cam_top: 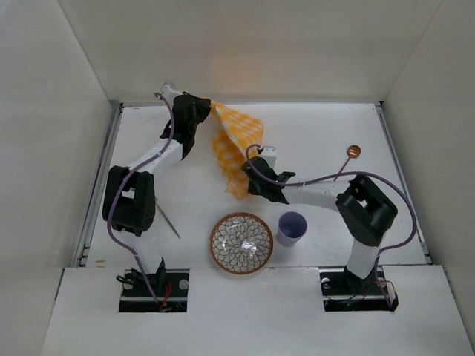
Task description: Set the dinner table for one person
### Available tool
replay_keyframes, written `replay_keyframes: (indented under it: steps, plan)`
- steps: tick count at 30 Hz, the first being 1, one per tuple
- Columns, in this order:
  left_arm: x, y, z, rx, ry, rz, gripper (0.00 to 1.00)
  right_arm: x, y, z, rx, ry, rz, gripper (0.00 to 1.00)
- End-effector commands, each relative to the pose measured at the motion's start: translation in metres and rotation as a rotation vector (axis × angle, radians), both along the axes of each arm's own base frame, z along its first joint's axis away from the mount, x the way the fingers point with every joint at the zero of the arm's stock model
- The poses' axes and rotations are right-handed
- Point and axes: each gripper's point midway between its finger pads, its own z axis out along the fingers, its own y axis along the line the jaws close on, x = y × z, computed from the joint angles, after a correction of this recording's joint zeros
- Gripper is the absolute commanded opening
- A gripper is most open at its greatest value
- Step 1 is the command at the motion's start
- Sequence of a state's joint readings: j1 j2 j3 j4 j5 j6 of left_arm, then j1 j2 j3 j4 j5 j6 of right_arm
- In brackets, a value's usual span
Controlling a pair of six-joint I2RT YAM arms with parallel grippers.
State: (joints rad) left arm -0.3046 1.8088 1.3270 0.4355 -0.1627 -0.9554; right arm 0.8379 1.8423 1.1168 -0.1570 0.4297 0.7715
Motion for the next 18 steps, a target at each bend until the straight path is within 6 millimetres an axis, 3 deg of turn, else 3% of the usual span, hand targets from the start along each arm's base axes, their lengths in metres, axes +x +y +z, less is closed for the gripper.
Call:
replay_keyframes:
  steps: [1, 4, 7, 11, 13, 15, 16, 18]
  plan:
    - [-0.004, 0.037, 0.057, -0.04, -0.127, 0.065, 0.01, 0.031, -0.006, 0.078, 0.035, -0.187, 0.023, 0.1]
    - [0.0, 0.062, 0.076, -0.076, -0.156, 0.104, 0.0, 0.066, -0.029, 0.122, -0.002, -0.259, 0.035, 0.1]
    - [0.009, 0.07, 0.096, -0.09, -0.169, 0.11, 0.0, 0.11, -0.065, 0.17, -0.074, -0.33, -0.02, 0.09]
    - [0.021, 0.067, 0.14, -0.145, -0.207, 0.07, 0.0, 0.157, -0.121, 0.267, -0.222, -0.473, -0.139, 0.09]
    - [0.019, 0.067, 0.175, -0.178, -0.259, 0.043, 0.0, 0.166, -0.149, 0.321, -0.28, -0.564, -0.214, 0.09]
    - [0.01, 0.07, 0.2, -0.186, -0.308, 0.037, 0.0, 0.164, -0.167, 0.36, -0.318, -0.633, -0.259, 0.09]
    - [0.003, 0.071, 0.209, -0.184, -0.331, 0.032, 0.0, 0.162, -0.174, 0.372, -0.337, -0.66, -0.273, 0.09]
    - [-0.011, 0.074, 0.211, -0.182, -0.362, 0.03, 0.0, 0.154, -0.184, 0.378, -0.395, -0.695, -0.299, 0.1]
